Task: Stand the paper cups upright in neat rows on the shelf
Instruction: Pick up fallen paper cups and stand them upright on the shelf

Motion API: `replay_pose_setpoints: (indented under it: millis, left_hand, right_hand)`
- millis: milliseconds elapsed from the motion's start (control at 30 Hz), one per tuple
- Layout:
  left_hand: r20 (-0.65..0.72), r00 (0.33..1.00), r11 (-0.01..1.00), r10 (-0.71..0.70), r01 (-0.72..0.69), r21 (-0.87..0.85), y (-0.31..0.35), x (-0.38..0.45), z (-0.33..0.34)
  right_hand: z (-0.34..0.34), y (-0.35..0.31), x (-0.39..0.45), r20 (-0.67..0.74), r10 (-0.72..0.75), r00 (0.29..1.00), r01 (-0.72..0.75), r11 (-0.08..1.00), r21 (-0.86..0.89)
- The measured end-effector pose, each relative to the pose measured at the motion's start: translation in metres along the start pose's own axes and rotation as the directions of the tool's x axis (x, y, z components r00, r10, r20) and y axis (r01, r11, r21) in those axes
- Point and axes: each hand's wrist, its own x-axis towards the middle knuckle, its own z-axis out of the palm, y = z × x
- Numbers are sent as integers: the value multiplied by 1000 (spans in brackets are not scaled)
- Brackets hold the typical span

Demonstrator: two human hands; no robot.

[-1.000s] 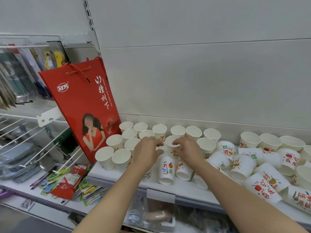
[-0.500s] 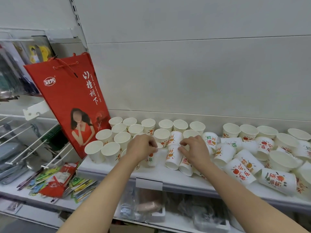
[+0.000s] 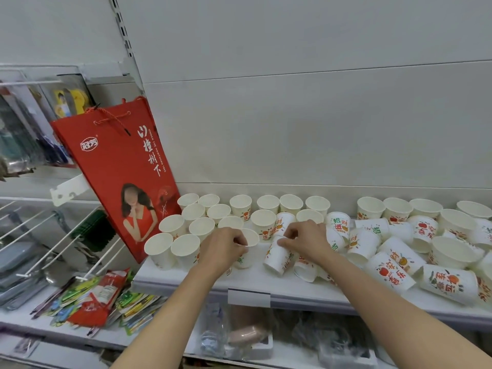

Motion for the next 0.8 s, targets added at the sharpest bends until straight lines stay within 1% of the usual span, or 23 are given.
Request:
replay_pose_setpoints:
  millis: [100,167,233,267,333,400,500,600,700,800]
  left_hand:
    - [24,999,999,43,-43,-1,-5,1,1]
    - [27,997,997,74,-74,4,-7,1,5]
    - [15,994,994,110,-110,0,-6,1,10]
    - [10,992,992,128,-128,-5,-6,2,11]
    - [12,986,986,164,-164,-13,-6,2,13]
    - [20,980,980,197,-196,-25,-8,3,11]
    - [5,975,973,223,-222,-56,-8,6,3]
    - [-12,969,966,245,-245,-79,1,23,-2]
    - [15,956,956,292,-291,-31,23,48,-1]
    - [50,935,934,351,-354,50,50,75,8]
  right_hand:
    - [0,-13,-6,28,-25,999,21,991,133]
    - [3,-19,-15,0,-79,997,78,984,158]
    - [7,-22,-25,-58,-144,988,150,983,107]
    - [8,-24,-31,-78,-176,981,180,983,40]
    - [11,-26,-42,-82,-242,967,233,966,-108]
    - [12,-27,-51,-69,-297,952,279,939,-200]
    - [17,-27,-62,-87,-350,933,324,919,-225]
    - [17,-27,-69,-80,-346,935,322,921,-221]
    - [16,-23,-69,-74,-365,928,340,911,-233]
    - [15,-15,-68,-113,-421,900,389,893,-227]
